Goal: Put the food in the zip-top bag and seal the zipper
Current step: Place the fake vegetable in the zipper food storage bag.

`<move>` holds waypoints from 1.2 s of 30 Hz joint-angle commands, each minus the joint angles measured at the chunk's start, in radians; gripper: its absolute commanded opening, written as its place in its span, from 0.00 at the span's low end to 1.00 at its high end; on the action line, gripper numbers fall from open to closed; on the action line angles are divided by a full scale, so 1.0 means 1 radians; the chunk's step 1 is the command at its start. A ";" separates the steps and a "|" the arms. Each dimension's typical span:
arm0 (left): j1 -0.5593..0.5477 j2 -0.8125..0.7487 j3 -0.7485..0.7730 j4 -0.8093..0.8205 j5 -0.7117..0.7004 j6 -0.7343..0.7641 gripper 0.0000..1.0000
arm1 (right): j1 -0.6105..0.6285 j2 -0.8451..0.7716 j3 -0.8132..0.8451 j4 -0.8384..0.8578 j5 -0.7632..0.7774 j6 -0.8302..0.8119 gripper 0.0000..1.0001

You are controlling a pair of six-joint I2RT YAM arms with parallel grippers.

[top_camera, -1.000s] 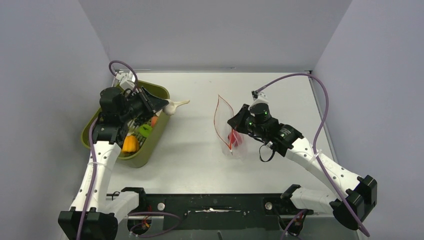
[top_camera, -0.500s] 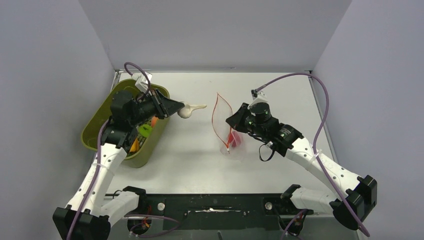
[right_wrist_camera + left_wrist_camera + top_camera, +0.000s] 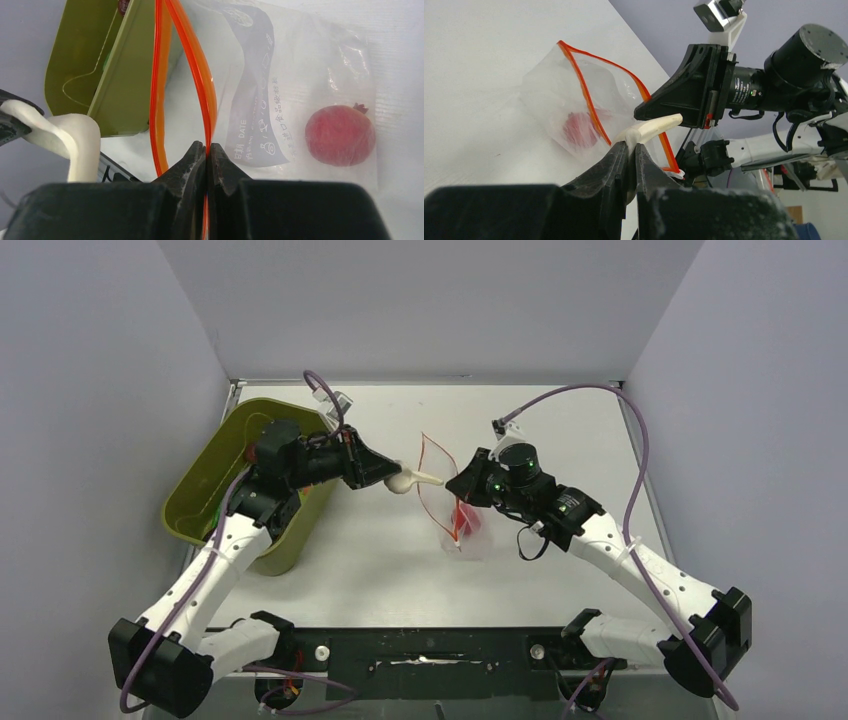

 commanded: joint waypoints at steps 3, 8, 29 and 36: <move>-0.056 0.040 0.053 0.102 0.064 0.114 0.02 | 0.004 0.004 0.057 0.044 -0.059 -0.038 0.00; -0.074 0.077 0.065 0.057 0.048 0.202 0.02 | 0.006 -0.010 0.047 0.054 -0.082 -0.048 0.00; -0.151 0.204 0.188 -0.257 -0.125 0.419 0.00 | 0.018 -0.013 0.055 0.031 -0.111 -0.079 0.00; -0.153 0.208 0.231 -0.360 -0.201 0.476 0.00 | 0.018 -0.028 0.052 0.028 -0.100 -0.086 0.00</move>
